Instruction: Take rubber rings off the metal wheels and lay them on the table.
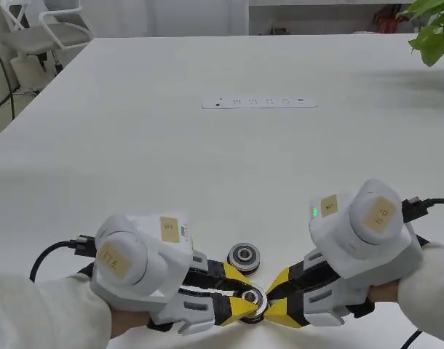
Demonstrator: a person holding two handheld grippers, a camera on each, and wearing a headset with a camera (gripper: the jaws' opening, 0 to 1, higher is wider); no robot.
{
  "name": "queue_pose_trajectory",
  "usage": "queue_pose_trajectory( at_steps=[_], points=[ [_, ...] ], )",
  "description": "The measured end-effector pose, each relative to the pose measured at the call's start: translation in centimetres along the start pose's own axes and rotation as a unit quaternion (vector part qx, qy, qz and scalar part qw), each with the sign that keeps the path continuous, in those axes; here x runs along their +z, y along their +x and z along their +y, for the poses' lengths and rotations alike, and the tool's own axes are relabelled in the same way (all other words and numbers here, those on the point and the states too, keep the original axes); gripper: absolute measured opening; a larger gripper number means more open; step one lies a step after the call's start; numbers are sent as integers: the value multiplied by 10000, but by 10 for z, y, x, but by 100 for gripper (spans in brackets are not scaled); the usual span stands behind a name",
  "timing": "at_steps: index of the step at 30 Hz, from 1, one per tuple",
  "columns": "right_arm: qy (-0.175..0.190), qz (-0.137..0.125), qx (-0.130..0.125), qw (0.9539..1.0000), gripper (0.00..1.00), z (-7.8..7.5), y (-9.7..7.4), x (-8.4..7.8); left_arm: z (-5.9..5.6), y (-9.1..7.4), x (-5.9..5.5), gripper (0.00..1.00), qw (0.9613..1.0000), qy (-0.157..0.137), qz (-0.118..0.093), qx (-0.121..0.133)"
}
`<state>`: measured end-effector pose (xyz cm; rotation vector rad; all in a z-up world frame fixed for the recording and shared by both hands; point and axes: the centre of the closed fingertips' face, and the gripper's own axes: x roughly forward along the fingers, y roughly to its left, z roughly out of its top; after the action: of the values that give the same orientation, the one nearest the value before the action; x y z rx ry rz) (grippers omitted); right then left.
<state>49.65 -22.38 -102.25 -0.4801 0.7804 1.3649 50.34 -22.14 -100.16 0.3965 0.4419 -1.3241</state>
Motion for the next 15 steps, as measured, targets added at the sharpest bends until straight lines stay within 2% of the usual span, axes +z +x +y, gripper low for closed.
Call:
queue_pose_trajectory(
  at_steps=[5, 10, 15],
  points=[
    [35, -39, 3, 10000, 13, 1, 1, 2, 0, 0, 0, 14, 10000, -4, -1, 1],
    [-89, -164, 38, 9998, 23, 5, 3, 7, 0, 0, 0, 14, 10000, -11, -5, 0],
    [-155, -187, -19, 9997, 24, 4, 5, 9, 0, 0, 0, 14, 10000, -9, -9, -6]
  ],
)
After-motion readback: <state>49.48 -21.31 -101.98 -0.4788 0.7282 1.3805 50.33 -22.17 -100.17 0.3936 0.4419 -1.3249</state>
